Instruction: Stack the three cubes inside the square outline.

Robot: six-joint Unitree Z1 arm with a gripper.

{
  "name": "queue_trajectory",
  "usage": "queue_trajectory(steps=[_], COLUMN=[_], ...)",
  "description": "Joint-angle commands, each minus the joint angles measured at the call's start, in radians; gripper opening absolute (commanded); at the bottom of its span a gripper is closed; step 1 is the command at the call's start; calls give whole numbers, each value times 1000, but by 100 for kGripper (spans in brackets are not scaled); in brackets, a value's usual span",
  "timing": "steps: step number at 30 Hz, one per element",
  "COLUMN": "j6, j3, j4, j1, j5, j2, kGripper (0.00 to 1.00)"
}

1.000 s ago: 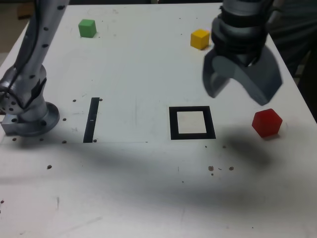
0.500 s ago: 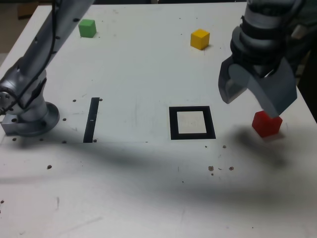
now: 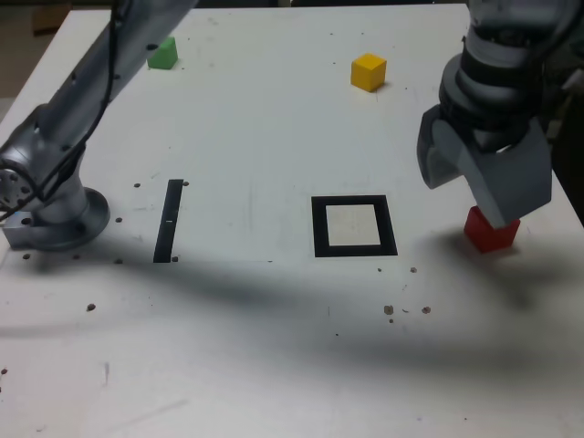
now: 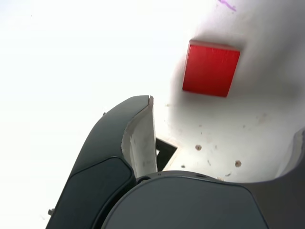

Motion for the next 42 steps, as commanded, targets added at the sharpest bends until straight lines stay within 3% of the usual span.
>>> queue_trajectory(steps=[1, 16, 29, 34, 39, 42], j6=[4, 24, 17, 4, -5, -3], j3=[-18, -146, -194, -205, -212, -213], j4=[4, 36, 42, 45, 41, 38], j1=[0, 28, 29, 29, 29, 29], j5=[2, 2, -3, 10, 23, 23], j2=[20, 147, 199, 213, 219, 220], kGripper=[99, 98, 89, 75, 50, 39])
